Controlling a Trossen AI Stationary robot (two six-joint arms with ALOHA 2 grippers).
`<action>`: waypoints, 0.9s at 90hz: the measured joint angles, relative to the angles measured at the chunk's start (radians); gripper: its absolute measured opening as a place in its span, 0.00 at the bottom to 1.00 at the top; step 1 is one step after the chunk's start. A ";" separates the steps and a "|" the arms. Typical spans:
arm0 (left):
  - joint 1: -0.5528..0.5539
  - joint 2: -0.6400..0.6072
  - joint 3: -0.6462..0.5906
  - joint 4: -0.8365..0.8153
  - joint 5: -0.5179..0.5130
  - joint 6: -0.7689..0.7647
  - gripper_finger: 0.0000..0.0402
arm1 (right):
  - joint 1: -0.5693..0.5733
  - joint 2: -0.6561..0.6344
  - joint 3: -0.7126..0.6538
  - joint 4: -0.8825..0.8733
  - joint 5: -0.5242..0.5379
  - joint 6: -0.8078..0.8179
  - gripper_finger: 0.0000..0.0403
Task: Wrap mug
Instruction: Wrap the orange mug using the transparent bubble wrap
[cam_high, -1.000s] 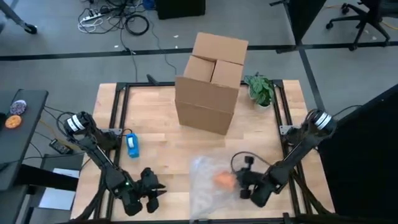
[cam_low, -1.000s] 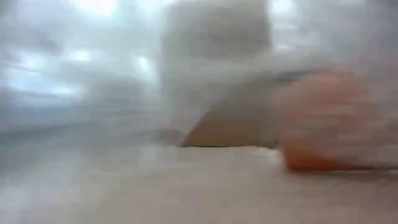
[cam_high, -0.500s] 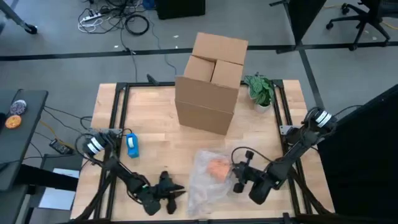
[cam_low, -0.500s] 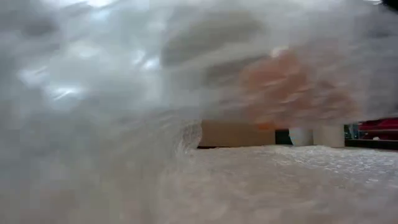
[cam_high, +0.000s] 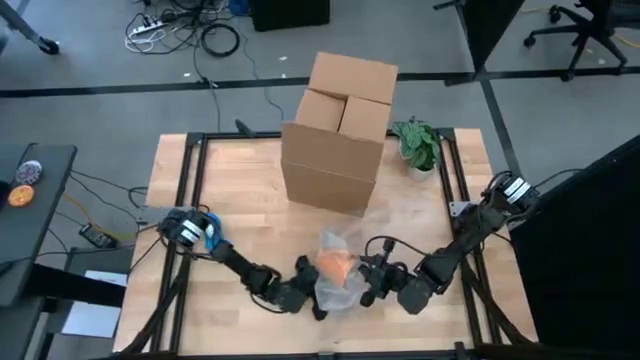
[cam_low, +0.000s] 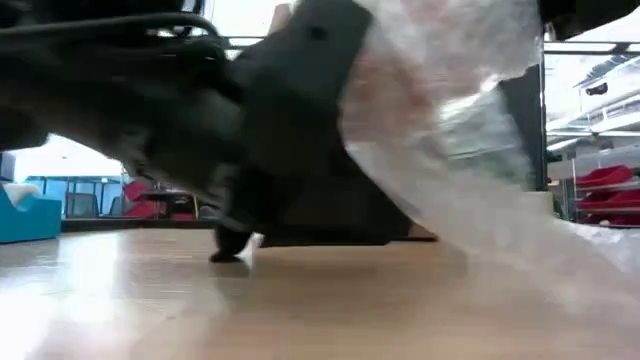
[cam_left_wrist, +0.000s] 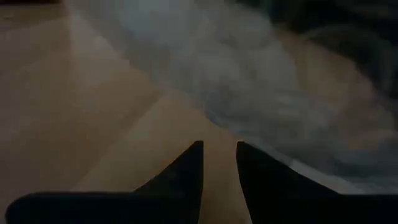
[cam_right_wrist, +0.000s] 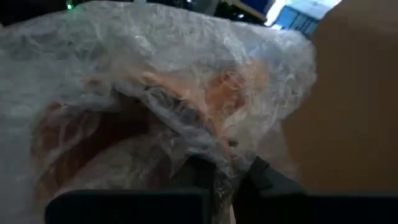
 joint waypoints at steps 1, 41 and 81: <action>0.002 0.001 0.004 0.003 0.001 0.004 0.20 | -0.001 0.001 0.001 0.000 0.009 -0.002 0.00; -0.046 -0.232 0.003 -0.731 0.032 0.012 0.20 | -0.019 0.102 -0.001 -0.062 0.049 0.253 0.00; -0.234 -0.440 0.002 -1.275 -0.023 -0.340 0.20 | -0.030 0.488 0.303 0.222 0.114 -0.168 0.00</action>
